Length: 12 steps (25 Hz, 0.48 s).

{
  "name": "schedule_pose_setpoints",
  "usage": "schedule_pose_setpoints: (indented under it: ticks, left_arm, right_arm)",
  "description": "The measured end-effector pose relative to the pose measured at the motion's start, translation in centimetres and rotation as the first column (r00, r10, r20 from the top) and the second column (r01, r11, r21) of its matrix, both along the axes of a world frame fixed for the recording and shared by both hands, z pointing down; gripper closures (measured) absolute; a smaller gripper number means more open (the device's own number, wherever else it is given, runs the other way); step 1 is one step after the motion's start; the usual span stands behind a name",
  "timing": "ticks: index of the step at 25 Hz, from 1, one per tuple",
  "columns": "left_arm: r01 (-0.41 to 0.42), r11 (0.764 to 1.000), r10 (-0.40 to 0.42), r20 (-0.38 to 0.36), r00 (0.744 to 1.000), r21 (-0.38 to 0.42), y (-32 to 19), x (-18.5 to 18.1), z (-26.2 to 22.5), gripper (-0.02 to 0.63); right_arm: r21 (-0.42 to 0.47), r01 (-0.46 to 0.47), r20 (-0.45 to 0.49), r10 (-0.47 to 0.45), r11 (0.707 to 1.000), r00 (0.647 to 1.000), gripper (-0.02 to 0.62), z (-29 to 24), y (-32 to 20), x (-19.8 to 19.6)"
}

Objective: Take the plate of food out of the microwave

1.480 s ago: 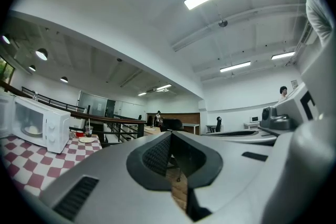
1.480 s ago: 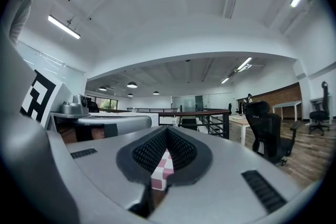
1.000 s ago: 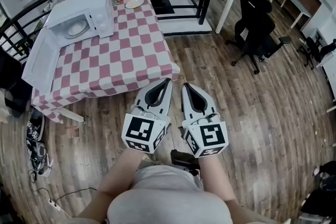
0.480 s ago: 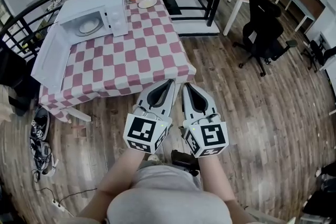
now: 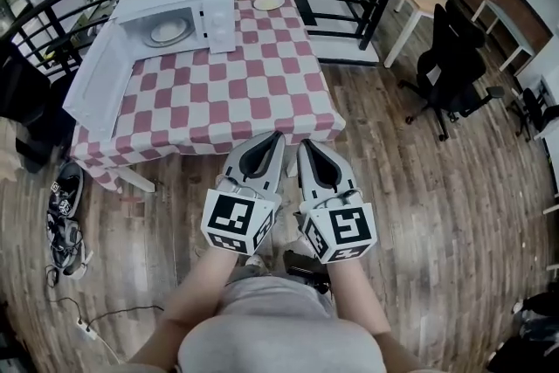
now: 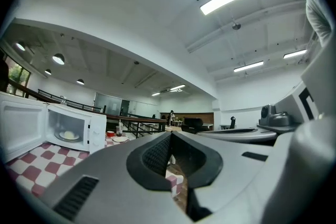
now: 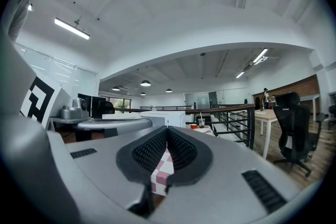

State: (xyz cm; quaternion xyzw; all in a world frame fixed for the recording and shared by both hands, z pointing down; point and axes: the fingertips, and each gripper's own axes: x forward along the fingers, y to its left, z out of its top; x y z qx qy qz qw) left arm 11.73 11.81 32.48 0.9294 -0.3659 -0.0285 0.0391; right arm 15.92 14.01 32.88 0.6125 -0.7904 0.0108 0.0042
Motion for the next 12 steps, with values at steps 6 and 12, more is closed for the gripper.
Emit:
schedule_pose_setpoints:
  ticks: [6, 12]
  left_arm:
    - [0.075, 0.997, -0.075, -0.002, 0.997, 0.001, -1.7, -3.6, 0.0, 0.604]
    - [0.15, 0.989, -0.15, -0.006, 0.989, 0.005, -3.0, -6.9, 0.1, 0.604]
  right_arm:
    - [-0.007, 0.069, -0.003, -0.069, 0.998, 0.998, 0.571, 0.4, -1.7, -3.2]
    - [-0.005, 0.154, -0.017, -0.154, 0.988, 0.988, 0.571, 0.7, -2.8, -6.6]
